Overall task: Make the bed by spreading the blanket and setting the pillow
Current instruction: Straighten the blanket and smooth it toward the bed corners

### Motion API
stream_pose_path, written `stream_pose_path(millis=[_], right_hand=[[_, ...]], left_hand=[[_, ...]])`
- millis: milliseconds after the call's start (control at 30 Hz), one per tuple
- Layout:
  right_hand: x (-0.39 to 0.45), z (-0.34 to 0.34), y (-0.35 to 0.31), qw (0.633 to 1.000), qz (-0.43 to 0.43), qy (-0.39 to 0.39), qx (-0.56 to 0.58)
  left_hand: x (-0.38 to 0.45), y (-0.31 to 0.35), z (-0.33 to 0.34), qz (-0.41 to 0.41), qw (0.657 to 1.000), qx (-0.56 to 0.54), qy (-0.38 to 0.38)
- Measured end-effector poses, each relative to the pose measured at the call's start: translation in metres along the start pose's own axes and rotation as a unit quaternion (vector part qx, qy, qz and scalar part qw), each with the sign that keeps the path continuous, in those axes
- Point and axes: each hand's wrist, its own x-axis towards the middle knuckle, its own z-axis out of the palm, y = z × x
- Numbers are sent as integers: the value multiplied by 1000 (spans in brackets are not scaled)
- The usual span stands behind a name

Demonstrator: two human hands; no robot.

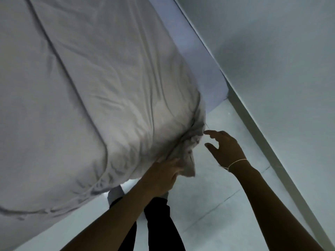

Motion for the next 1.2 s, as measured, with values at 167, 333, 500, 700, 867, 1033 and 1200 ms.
stream_pose_path(millis=[167,333,500,700,867,1033,1200], right_hand=[[17,1,-13,999,-9,5,36],[57,12,-44,998,-43,33,39],[117,24,-71,995,-46,70,-52],[131,27,-78,982,57,176,-29],[149,5,-65,973,2,232,-16],[170,-29,-32,975,-26,217,28],[199,-48,10,968,46,248,17]], left_hand=[[16,-9,-9,-8,995,2,102],[35,-55,-62,-48,961,120,243],[34,-113,-90,-218,943,166,188],[41,-122,-69,-213,928,231,202],[44,-121,-61,-194,923,235,235],[71,-93,-69,-160,917,231,283],[117,-67,-69,-175,927,226,244]])
